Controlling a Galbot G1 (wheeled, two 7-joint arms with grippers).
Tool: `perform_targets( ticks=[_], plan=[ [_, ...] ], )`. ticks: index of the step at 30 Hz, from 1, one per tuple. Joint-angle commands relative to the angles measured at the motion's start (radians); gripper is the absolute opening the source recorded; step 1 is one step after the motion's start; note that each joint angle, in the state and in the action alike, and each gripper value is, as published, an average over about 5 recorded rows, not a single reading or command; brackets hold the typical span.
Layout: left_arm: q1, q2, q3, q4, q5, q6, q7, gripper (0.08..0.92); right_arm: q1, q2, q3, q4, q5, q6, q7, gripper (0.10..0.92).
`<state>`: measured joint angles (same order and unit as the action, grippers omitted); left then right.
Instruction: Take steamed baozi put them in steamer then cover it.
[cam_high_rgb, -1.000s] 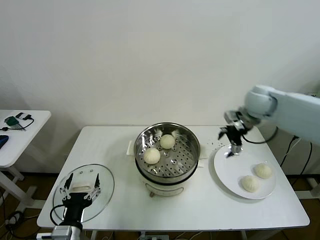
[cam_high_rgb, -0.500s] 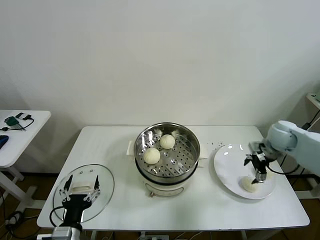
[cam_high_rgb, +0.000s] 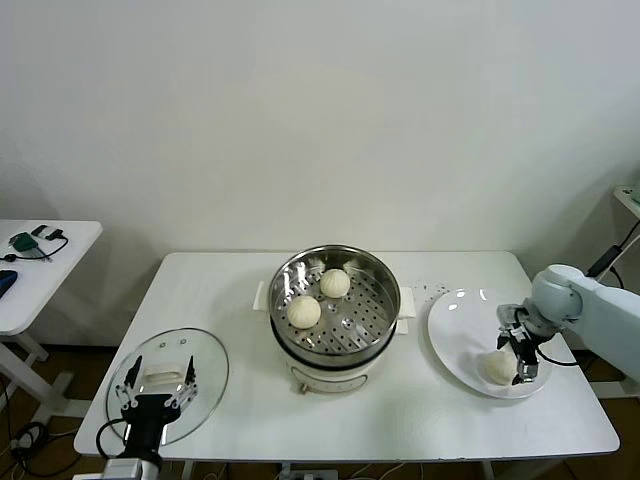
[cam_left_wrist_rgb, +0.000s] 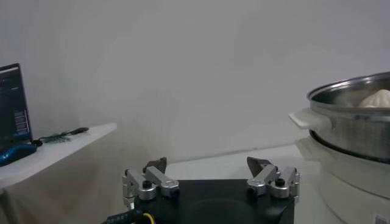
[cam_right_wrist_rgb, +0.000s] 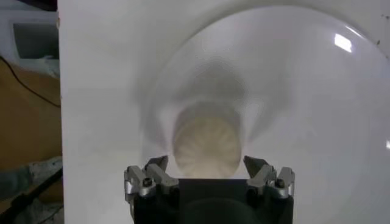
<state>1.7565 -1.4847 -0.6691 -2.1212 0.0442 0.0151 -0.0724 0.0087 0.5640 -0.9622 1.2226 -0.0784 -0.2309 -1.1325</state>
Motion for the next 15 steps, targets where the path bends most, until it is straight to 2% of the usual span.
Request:
perform_targets(
  ticks=[1,9,15],
  plan=[
    [0.000,-0.001,0.001,0.001,0.003,-0.001,0.000,0.823,-0.038,0.045,0.023,-0.043,-0.034,0.004,-0.007,0.817],
    [-0.001,-0.001,0.003,0.003,0.002,-0.003,0.000,0.823,-0.005,0.032,-0.011,-0.037,-0.024,0.012,-0.018,0.691],
    [0.001,0.000,0.006,0.002,0.002,-0.005,0.000,0.823,0.084,0.027,-0.050,-0.021,0.003,0.073,-0.019,0.647]
  ],
)
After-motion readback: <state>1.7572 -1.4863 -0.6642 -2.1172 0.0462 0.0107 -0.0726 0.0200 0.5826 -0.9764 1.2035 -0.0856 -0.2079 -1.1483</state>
